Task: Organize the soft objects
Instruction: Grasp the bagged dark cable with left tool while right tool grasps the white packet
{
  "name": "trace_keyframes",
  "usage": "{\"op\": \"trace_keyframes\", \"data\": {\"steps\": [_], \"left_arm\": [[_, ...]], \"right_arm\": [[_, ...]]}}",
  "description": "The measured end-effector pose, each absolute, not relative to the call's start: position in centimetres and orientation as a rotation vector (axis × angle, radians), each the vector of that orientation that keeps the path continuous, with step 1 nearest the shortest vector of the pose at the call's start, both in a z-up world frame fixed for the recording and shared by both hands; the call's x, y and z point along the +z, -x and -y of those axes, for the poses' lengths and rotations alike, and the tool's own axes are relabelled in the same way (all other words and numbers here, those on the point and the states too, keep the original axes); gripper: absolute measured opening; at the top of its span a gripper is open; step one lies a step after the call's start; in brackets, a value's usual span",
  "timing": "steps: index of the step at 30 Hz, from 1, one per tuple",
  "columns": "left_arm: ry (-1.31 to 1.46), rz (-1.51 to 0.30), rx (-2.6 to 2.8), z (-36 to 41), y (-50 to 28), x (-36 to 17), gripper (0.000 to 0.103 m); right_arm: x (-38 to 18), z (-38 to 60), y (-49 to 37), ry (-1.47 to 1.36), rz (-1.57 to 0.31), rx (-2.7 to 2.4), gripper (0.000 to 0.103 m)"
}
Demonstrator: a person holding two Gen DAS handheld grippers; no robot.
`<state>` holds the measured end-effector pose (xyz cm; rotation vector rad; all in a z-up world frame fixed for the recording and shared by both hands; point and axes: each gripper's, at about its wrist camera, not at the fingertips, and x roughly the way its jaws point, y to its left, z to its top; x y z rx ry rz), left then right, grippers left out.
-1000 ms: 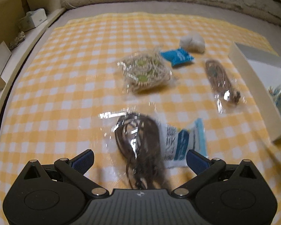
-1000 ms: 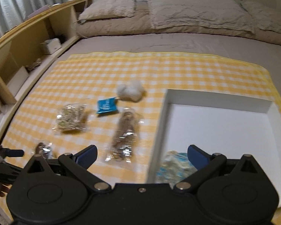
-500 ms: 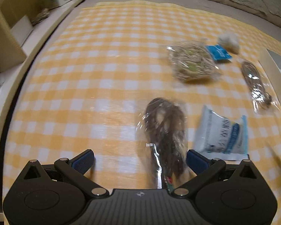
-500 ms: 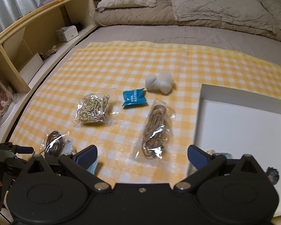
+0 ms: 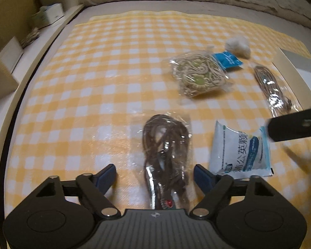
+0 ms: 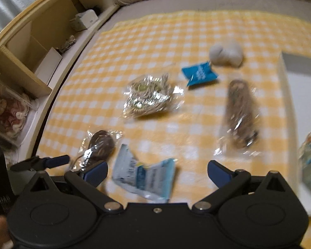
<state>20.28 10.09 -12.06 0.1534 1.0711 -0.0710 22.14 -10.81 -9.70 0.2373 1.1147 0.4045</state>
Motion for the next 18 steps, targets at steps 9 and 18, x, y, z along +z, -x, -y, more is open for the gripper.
{"op": "trace_keyframes", "data": {"steps": [9, 18], "left_arm": [[-0.233, -1.070, -0.123, -10.2, -20.4, -12.2, 0.064], [-0.200, -1.073, -0.126, -11.0, -19.9, -12.1, 0.054]], "right_arm": [[-12.9, 7.9, -22.4, -0.354, -1.174, 0.300, 0.103], [-14.9, 5.7, -22.7, -0.339, -1.161, 0.248, 0.103]]}}
